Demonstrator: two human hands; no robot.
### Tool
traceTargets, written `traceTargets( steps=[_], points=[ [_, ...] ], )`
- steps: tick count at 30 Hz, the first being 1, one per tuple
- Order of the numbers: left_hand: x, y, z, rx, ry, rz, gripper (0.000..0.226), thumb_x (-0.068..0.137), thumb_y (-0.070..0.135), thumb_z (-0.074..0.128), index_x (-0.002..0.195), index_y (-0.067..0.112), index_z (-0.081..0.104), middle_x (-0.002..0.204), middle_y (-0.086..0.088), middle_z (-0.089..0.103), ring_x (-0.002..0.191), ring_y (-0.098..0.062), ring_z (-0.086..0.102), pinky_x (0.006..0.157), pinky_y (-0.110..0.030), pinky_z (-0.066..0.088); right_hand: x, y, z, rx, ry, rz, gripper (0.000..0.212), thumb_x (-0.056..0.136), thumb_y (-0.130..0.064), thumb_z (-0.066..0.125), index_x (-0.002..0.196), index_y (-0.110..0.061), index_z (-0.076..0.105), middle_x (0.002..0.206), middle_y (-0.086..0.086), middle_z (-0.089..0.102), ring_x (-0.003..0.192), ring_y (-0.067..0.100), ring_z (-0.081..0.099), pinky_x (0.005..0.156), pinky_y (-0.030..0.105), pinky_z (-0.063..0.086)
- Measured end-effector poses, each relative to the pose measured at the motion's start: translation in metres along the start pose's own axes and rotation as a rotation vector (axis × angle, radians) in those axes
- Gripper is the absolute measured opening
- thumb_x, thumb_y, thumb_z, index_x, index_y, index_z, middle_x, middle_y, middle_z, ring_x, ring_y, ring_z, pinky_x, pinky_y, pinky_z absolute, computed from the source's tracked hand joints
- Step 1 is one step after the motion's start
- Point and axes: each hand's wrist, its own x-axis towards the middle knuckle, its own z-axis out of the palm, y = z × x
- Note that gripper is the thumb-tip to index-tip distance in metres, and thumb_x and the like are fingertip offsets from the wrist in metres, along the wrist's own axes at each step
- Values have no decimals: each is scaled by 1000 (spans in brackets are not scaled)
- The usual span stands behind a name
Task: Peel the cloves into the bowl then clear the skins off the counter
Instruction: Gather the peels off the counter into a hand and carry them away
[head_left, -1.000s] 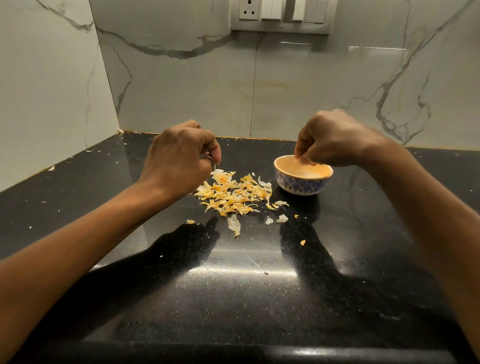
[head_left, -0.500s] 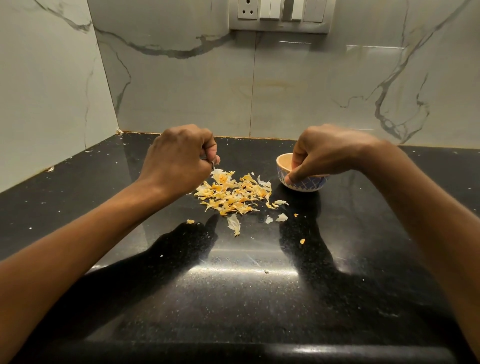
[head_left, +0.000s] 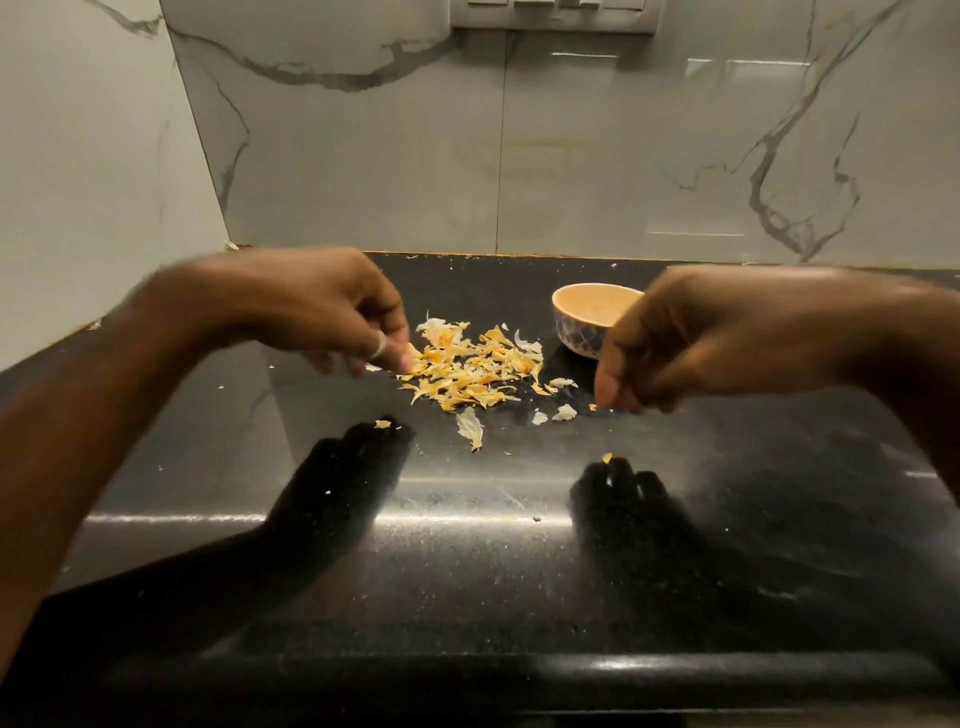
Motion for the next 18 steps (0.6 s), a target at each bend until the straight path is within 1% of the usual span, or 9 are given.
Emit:
traceTargets(
  steps=[2, 5, 6, 8, 9, 12, 14, 16, 18],
  points=[
    [-10, -6, -14, -4, -158, -49, 10, 74, 30, 83, 77, 24, 76, 70, 2, 71, 65, -6, 67, 56, -18, 51, -16, 3, 7, -38, -85, 17, 24, 91, -8, 69, 90, -31, 77, 88, -10, 76, 84, 5, 71, 83, 29, 57],
    [-12, -7, -13, 78, -353, -78, 14, 68, 31, 86, 77, 26, 76, 77, -1, 75, 72, -8, 70, 62, -19, 52, -24, 2, 17, -92, -207, 43, 18, 88, -20, 74, 89, -37, 76, 86, -20, 75, 84, -4, 69, 83, 21, 54],
    [-11, -7, -9, 102, -400, -85, 14, 69, 30, 87, 78, 27, 76, 78, -1, 75, 72, -7, 70, 63, -19, 52, -21, -1, 20, -100, -214, 46, 16, 87, -22, 75, 89, -37, 76, 86, -20, 75, 83, -5, 69, 81, 19, 54],
    [-4, -5, 0, 101, -427, -77, 13, 73, 24, 86, 81, 26, 76, 79, -1, 76, 73, -8, 71, 62, -19, 53, -12, -5, 23, -99, -169, 32, 13, 86, -23, 77, 89, -36, 75, 86, -19, 75, 81, -5, 68, 75, 15, 52],
    [-2, -5, 2, 71, -416, -68, 12, 75, 21, 85, 83, 24, 76, 80, -2, 76, 74, -9, 71, 61, -19, 53, -5, -6, 25, -103, -126, 16, 13, 86, -22, 77, 89, -35, 75, 86, -18, 74, 80, -6, 67, 72, 14, 51],
    [4, -4, 7, -19, -324, -21, 9, 82, 16, 80, 87, 24, 77, 83, -3, 76, 75, -9, 71, 63, -21, 55, 27, -9, 32, -160, 70, -44, 13, 86, -18, 76, 89, -31, 77, 82, -18, 74, 79, -5, 66, 77, 19, 50],
    [8, -2, 13, -39, -201, 33, 11, 83, 16, 79, 88, 26, 78, 81, 0, 75, 73, -7, 71, 65, -22, 57, 49, -14, 39, -213, 195, -71, 14, 86, -15, 76, 91, -28, 79, 80, -15, 73, 78, -2, 65, 75, 22, 50],
    [11, -1, 19, -34, -69, 96, 13, 83, 18, 80, 88, 30, 78, 79, 7, 74, 74, -5, 70, 65, -22, 58, 64, -21, 45, -246, 282, -95, 16, 86, -13, 73, 94, -25, 80, 83, -13, 73, 80, 2, 65, 74, 24, 49],
    [12, 0, 19, -42, -1, 121, 14, 84, 19, 80, 90, 31, 77, 80, 11, 74, 77, -4, 70, 63, -21, 59, 65, -23, 43, -202, 366, -91, 18, 88, -11, 71, 98, -23, 80, 90, -10, 75, 84, 4, 67, 79, 23, 52]
  ],
)
